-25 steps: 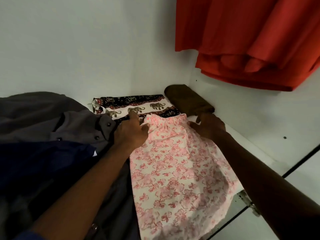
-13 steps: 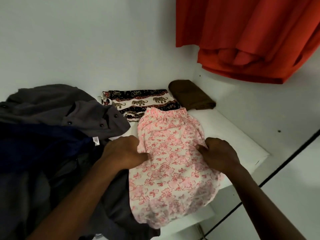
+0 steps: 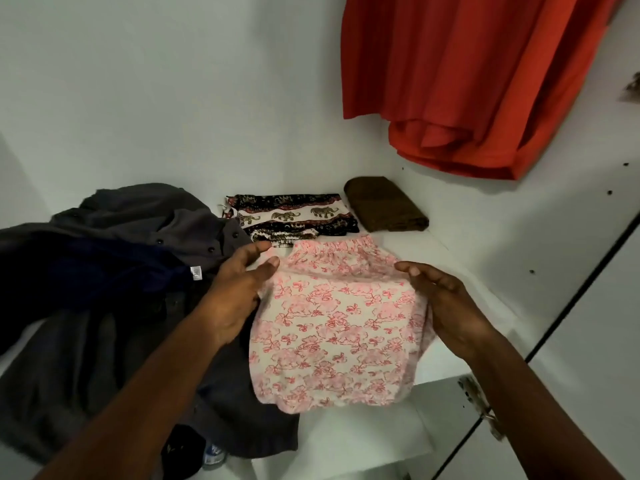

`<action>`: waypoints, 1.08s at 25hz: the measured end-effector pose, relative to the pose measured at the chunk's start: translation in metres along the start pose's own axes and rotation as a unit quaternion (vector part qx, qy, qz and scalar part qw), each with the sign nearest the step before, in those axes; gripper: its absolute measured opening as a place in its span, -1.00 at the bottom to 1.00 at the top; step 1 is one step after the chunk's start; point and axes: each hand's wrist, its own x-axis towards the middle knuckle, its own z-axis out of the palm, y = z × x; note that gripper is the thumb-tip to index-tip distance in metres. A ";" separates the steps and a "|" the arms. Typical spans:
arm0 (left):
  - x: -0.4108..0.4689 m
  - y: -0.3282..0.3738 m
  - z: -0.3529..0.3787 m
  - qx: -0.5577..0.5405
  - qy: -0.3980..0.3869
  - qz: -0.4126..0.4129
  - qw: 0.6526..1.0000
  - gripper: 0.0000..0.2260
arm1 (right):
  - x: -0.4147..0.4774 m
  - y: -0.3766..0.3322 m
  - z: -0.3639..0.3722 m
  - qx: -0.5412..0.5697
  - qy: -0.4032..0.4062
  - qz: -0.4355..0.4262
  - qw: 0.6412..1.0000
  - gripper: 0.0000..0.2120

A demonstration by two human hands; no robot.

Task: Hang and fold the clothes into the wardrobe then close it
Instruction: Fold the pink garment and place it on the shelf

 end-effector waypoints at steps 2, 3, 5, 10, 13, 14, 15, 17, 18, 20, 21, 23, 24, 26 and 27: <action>-0.016 0.008 0.000 -0.068 -0.054 -0.002 0.996 -0.55 | -0.006 -0.011 -0.009 0.032 -0.054 0.016 0.998 -0.54; -0.025 0.013 0.002 -0.082 -0.084 0.006 0.993 -0.50 | -0.009 -0.017 -0.012 0.030 -0.078 0.011 0.996 -0.50; -0.042 0.021 0.003 -0.050 -0.108 0.051 0.992 -0.45 | -0.017 -0.030 -0.018 0.005 -0.109 -0.023 0.994 -0.46; -0.079 0.050 0.011 0.194 -0.070 0.262 0.943 -0.64 | -0.041 -0.075 -0.018 -0.186 -0.096 -0.170 0.963 -0.50; -0.096 0.072 0.016 0.335 -0.022 0.352 0.874 -0.70 | -0.061 -0.100 -0.019 -0.378 -0.004 -0.271 0.885 -0.74; -0.102 0.080 0.017 0.359 -0.002 0.373 0.856 -0.73 | -0.067 -0.108 -0.021 -0.408 0.014 -0.290 0.866 -0.79; -0.108 0.086 0.017 0.365 0.015 0.390 0.846 -0.77 | -0.072 -0.116 -0.024 -0.414 0.023 -0.301 0.859 -0.82; -0.119 0.098 0.020 0.342 0.029 0.417 0.842 -0.80 | -0.081 -0.131 -0.033 -0.379 0.019 -0.306 0.873 -0.83; -0.126 0.103 0.022 0.329 0.031 0.427 0.842 -0.80 | -0.086 -0.138 -0.037 -0.347 0.007 -0.310 0.885 -0.82; -0.134 0.108 0.026 0.320 0.031 0.435 0.841 -0.81 | -0.094 -0.150 -0.044 -0.267 -0.041 -0.310 0.912 -0.80; -0.135 0.111 0.027 0.305 0.021 0.420 0.855 -0.84 | -0.095 -0.154 -0.046 -0.221 -0.079 -0.294 0.926 -0.77; -0.129 0.112 0.031 0.238 -0.020 0.336 0.911 -0.91 | -0.086 -0.153 -0.050 -0.165 -0.131 -0.232 0.950 -0.71; -0.120 0.110 0.031 0.208 -0.033 0.277 0.937 -0.93 | -0.074 -0.148 -0.051 -0.167 -0.140 -0.205 0.954 -0.72; -0.095 0.096 0.029 0.191 -0.035 0.169 0.966 -0.94 | -0.043 -0.129 -0.053 -0.210 -0.141 -0.169 0.953 -0.79; -0.078 0.085 0.026 0.193 -0.028 0.121 0.973 -0.93 | -0.025 -0.116 -0.054 -0.232 -0.137 -0.149 0.951 -0.81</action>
